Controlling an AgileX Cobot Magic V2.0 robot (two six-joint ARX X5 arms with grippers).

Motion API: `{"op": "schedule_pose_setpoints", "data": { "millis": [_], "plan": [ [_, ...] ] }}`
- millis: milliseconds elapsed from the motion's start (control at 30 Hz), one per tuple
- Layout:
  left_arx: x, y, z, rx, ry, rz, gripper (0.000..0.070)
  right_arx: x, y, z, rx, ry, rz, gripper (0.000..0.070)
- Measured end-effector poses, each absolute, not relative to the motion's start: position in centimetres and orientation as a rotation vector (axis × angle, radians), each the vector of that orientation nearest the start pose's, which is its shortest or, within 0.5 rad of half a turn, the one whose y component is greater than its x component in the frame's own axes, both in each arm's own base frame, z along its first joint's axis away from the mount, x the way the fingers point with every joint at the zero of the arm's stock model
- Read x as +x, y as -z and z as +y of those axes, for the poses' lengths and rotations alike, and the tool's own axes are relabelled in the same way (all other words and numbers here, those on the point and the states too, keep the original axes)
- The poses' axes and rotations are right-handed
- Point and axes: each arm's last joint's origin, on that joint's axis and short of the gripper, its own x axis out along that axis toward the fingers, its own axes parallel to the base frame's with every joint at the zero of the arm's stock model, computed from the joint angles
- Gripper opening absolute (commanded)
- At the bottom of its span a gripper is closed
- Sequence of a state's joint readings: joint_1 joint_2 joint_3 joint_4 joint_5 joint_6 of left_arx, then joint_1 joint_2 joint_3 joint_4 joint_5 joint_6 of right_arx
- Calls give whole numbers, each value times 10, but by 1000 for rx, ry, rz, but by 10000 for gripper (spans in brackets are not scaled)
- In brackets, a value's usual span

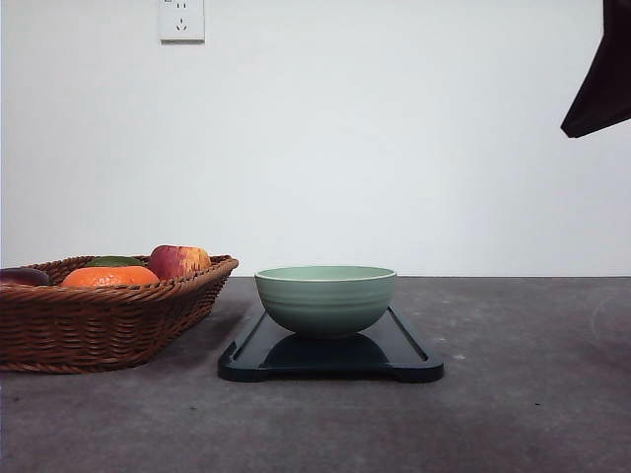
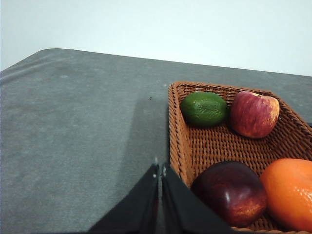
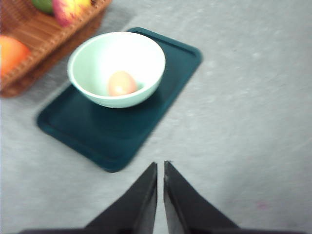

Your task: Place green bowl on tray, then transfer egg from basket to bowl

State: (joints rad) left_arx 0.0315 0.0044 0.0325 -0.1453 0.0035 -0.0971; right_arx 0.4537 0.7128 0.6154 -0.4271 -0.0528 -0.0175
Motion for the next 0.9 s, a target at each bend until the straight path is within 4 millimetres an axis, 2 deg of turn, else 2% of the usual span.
{"op": "schedule_pose_setpoints", "data": {
  "millis": [100, 333, 533, 633, 900],
  "plan": [
    [95, -160, 3, -99, -34, 116, 0, 135, -255, 58, -116, -451, 408, 14],
    [95, -160, 3, -99, -33, 116, 0, 121, -202, 27, -66, -262, 168, 14],
    [95, -160, 3, -99, -34, 116, 0, 108, -169, 9, -54, -119, 108, 14],
    [95, -160, 3, -99, -33, 115, 0, 103, -162, 4, -51, -76, 72, 14],
    [95, -160, 3, -99, -34, 116, 0, 97, -169, 2, -53, -59, -20, 15]
  ]
}}
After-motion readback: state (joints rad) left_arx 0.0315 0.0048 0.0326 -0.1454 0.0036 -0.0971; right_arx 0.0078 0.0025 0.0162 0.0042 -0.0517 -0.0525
